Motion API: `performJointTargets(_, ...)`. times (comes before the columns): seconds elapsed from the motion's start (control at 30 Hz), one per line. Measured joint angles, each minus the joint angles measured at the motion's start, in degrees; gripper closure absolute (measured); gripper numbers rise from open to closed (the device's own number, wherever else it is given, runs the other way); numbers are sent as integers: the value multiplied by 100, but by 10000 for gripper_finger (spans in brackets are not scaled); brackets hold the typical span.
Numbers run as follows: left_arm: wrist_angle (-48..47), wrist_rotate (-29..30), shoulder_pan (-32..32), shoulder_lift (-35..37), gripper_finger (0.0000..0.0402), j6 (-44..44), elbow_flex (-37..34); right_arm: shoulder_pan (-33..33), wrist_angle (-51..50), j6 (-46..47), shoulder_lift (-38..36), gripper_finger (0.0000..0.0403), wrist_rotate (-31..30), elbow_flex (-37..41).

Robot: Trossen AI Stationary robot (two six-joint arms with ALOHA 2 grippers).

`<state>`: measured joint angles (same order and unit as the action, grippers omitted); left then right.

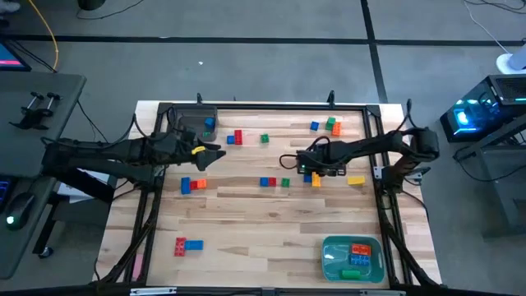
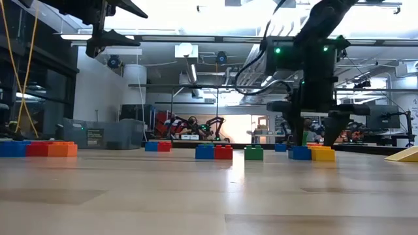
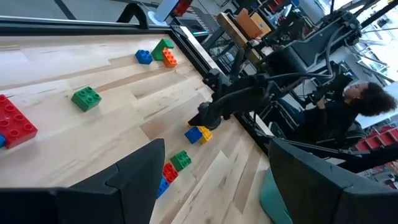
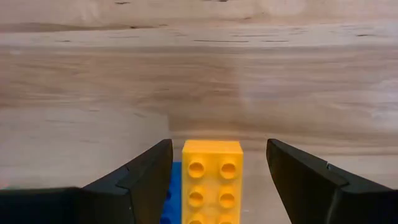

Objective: Sort blocks by size
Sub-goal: Put the yellow game piece into the blue bin

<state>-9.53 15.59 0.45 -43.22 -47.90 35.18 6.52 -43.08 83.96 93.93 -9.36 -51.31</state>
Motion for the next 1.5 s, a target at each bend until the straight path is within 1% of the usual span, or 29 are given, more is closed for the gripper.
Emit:
performJointTargets(0.27,-5,0,-94,1,131,4,0,-107,-406,-2,81,147,130,-43)
performJointTargets(0.53,-4,2,-94,0,131,2,0,-325,-314,129,81,147,366,-43)
performJointTargets(0.73,1,7,-94,2,131,0,0,-342,-335,214,81,148,227,-41)
performJointTargets(0.8,1,15,-94,0,131,0,0,-313,-329,183,81,158,208,-41)
performJointTargets(0.9,3,22,-94,1,131,0,0,-302,-392,109,81,190,184,-41)
performJointTargets(1.07,2,26,-94,1,131,-1,0,-304,-815,-133,73,289,28,-54)
performJointTargets(1.1,3,28,-94,2,131,0,0,-304,-890,-254,70,295,40,-42)
performJointTargets(1.2,13,45,-90,2,131,2,0,-332,-1289,-610,44,295,70,-39)
performJointTargets(1.27,40,110,-90,2,131,0,0,-394,-1690,-709,-99,295,-1,-32)
performJointTargets(1.4,53,176,-90,0,131,-3,0,-522,-2270,-793,-722,295,-257,-32)
performJointTargets(1.5,82,181,-90,0,131,-40,0,-715,-2386,-793,-1408,295,-491,-32)
